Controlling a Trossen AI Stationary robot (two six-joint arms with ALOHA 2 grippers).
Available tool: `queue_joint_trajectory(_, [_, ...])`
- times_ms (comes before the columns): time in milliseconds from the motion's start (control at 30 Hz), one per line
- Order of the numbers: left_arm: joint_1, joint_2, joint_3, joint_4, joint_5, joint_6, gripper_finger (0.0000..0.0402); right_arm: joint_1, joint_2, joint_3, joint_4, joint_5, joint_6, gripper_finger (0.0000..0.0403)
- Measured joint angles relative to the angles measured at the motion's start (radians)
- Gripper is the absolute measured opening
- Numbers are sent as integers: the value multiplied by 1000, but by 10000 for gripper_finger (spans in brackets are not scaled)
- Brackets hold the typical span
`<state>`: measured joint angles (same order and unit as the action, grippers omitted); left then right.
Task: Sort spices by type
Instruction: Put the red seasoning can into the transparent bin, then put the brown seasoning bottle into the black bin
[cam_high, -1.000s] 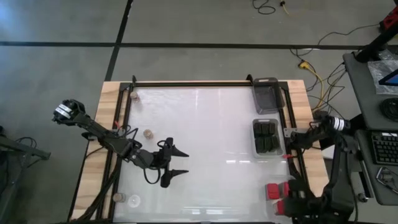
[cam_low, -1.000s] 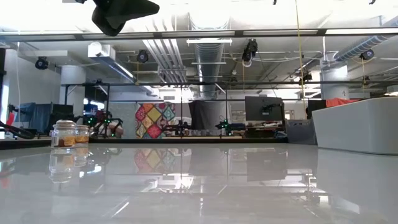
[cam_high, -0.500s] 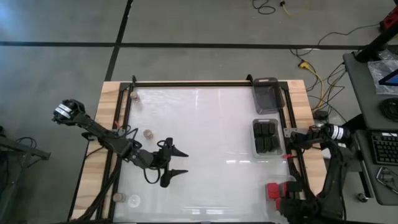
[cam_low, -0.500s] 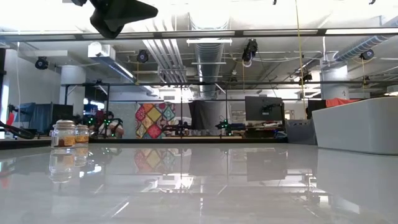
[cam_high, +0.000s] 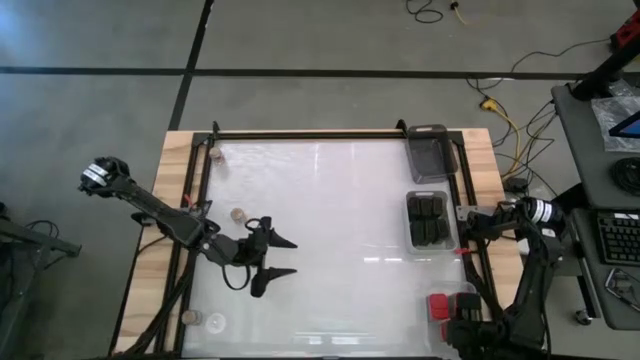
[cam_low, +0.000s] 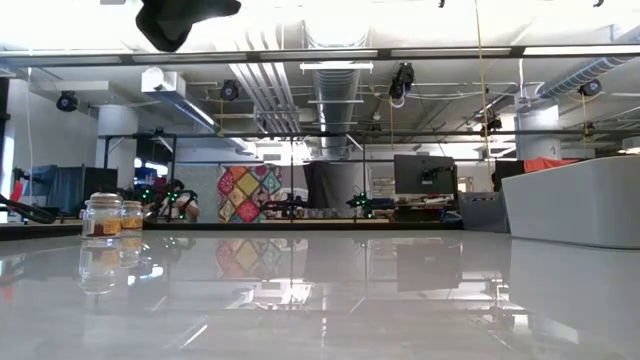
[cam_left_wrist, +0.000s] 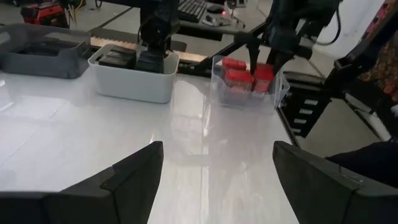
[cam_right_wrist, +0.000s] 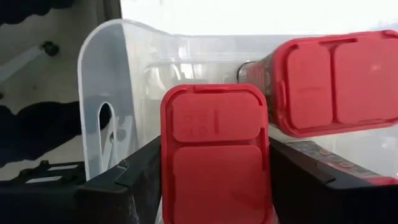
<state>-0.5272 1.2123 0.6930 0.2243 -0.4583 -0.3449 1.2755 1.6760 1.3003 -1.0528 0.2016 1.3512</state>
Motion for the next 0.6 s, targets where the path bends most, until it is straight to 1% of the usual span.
queue_joint_trajectory(167, [2, -93, -1, -106, 0, -8, 288, -14, -6, 2, 1, -39, 22, 259])
queue_joint_trajectory(300, [2, -173, -2, -201, -1, -8, 288, -21, -6, 44, 3, -53, 16, 289])
queue_joint_trajectory(400, [2, -230, -2, -264, -2, -10, 288, -34, -8, 94, -8, -83, -8, 309])
queue_joint_trajectory(500, [2, -280, -2, -303, -3, -9, 288, -58, -19, 168, -73, -66, -23, 325])
queue_joint_trajectory(600, [4, -292, -2, -305, -4, 32, 288, -90, -23, 230, -174, -21, -50, 337])
